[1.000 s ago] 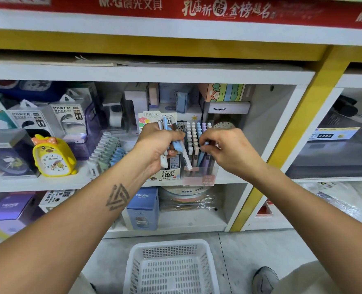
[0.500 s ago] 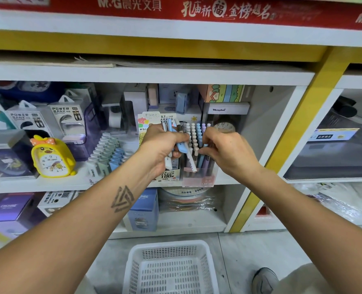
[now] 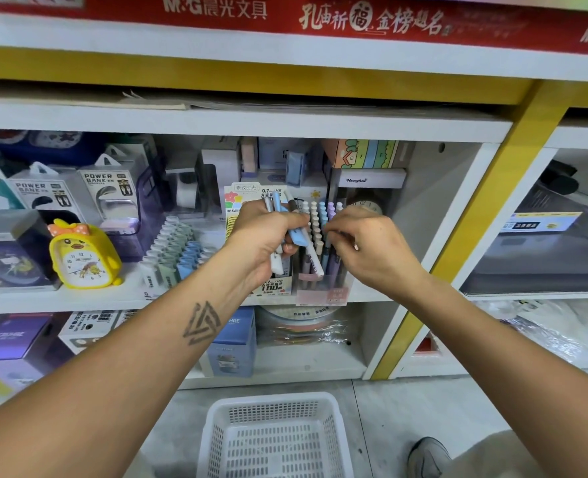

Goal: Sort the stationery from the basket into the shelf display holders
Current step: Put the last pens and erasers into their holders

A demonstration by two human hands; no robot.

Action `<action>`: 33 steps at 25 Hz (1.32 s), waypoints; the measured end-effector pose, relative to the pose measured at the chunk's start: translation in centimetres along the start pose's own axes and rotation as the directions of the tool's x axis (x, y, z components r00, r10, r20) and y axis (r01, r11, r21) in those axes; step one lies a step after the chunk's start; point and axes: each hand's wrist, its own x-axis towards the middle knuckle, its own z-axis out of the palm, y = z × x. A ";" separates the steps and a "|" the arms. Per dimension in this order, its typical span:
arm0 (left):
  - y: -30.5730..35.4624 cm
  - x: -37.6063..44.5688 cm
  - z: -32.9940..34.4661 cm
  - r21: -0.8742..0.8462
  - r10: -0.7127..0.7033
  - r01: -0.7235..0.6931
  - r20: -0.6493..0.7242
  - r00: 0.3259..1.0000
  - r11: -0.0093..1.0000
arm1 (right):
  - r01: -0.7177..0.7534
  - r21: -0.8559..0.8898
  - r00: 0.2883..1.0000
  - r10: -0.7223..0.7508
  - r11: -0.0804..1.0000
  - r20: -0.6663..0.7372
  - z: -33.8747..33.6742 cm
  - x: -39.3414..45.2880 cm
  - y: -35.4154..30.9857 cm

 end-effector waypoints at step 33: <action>1.4 0.4 -2.0 0.014 0.140 -0.141 0.044 0.989 0.990 | -0.408 0.700 0.901 0.134 0.586 0.413 -2.8 -0.2 0.1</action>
